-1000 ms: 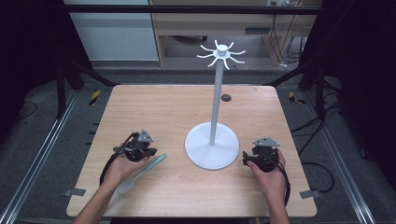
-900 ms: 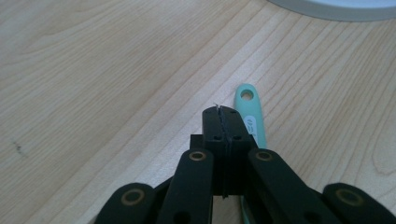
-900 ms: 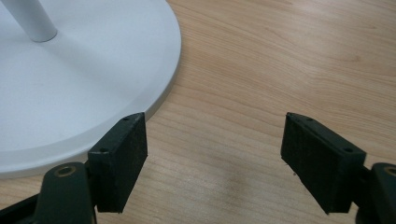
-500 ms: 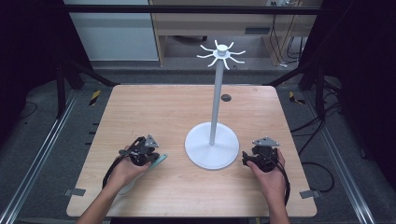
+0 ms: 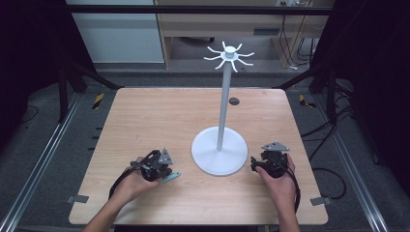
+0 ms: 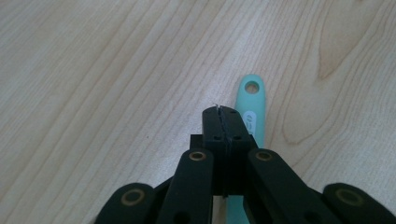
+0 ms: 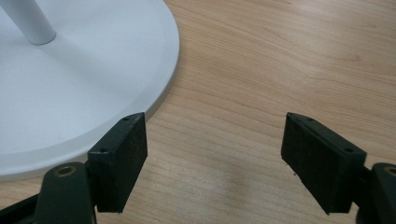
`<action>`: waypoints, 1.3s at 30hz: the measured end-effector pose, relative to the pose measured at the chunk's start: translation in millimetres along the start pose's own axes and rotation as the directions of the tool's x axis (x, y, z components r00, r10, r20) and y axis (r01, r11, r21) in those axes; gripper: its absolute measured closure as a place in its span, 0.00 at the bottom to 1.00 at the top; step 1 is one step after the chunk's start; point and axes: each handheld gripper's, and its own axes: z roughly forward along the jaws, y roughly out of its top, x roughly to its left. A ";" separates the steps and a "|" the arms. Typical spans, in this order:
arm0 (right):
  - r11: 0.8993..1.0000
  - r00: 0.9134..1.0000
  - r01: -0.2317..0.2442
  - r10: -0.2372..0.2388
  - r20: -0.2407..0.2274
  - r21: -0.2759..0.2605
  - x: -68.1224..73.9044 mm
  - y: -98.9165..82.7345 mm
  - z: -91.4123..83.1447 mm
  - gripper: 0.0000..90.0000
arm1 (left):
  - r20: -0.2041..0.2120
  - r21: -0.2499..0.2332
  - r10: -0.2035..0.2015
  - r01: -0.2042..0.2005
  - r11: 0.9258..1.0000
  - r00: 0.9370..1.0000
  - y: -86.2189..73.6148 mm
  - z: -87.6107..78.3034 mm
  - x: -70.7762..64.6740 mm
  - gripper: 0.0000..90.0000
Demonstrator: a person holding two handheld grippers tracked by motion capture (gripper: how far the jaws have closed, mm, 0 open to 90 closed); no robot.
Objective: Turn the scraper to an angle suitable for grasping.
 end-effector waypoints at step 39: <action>0.999 0.998 -0.022 0.020 -0.061 -0.032 -0.8 3.7 -3.5 0.25 | -0.029 0.092 0.035 -0.032 0.995 0.999 28.5 -29.1 -3.5 0.62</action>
